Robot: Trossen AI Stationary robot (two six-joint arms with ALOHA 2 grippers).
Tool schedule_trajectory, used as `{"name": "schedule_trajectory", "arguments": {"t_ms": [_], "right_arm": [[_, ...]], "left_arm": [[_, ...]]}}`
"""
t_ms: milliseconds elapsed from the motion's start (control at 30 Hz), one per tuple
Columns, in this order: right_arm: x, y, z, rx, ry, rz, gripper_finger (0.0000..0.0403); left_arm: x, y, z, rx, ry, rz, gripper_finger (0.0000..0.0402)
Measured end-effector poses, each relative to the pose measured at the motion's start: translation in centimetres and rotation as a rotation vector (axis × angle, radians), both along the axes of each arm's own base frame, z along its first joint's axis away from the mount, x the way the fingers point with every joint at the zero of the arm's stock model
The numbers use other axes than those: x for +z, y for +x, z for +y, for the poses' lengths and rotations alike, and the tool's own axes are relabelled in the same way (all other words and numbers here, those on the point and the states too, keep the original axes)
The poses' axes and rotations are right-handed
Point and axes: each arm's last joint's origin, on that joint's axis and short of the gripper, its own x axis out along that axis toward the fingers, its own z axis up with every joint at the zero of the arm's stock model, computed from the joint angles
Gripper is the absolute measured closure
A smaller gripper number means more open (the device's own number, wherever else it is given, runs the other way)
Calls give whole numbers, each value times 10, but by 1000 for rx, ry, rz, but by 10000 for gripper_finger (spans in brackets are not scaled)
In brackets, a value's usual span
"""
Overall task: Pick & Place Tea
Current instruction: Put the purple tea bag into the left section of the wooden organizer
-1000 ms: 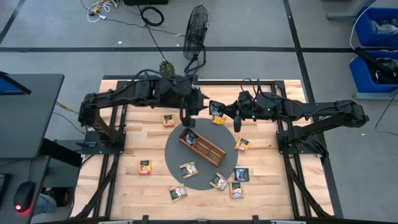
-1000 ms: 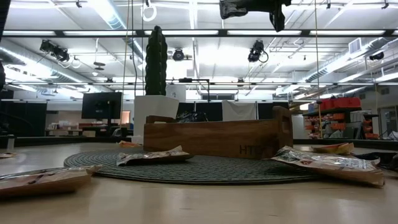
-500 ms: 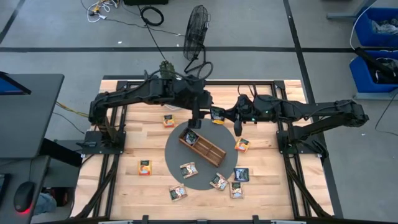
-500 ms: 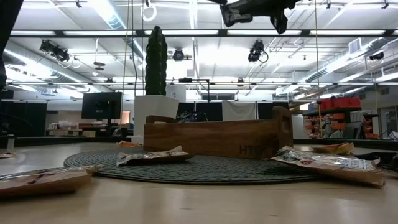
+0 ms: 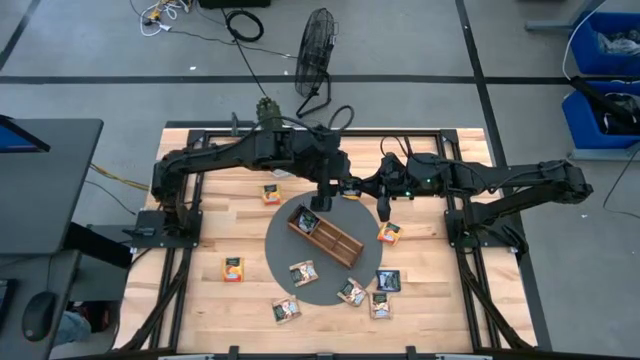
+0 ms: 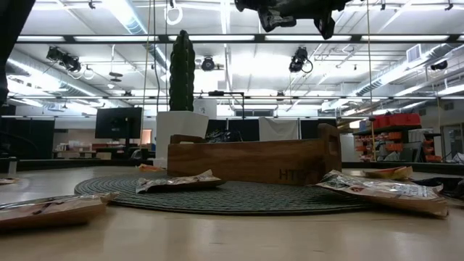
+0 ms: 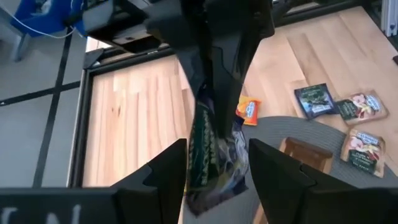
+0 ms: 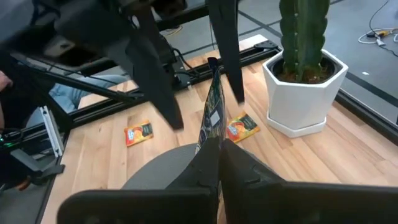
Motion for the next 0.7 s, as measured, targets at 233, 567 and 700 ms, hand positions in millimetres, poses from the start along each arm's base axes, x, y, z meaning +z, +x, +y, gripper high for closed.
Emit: {"name": "schedule_trajectory", "arguments": {"t_ms": [233,567,700], "right_arm": [[-3,-1,0,0,0,29,403],[-4,-1,0,-4,8,39,403],[-3,-1,0,-4,9,38,403]], "left_arm": [[0,6,1,-2,8,-35,225],[1,4,1,-13,17,-34,275],[1,4,1,-13,18,-33,324]]}}
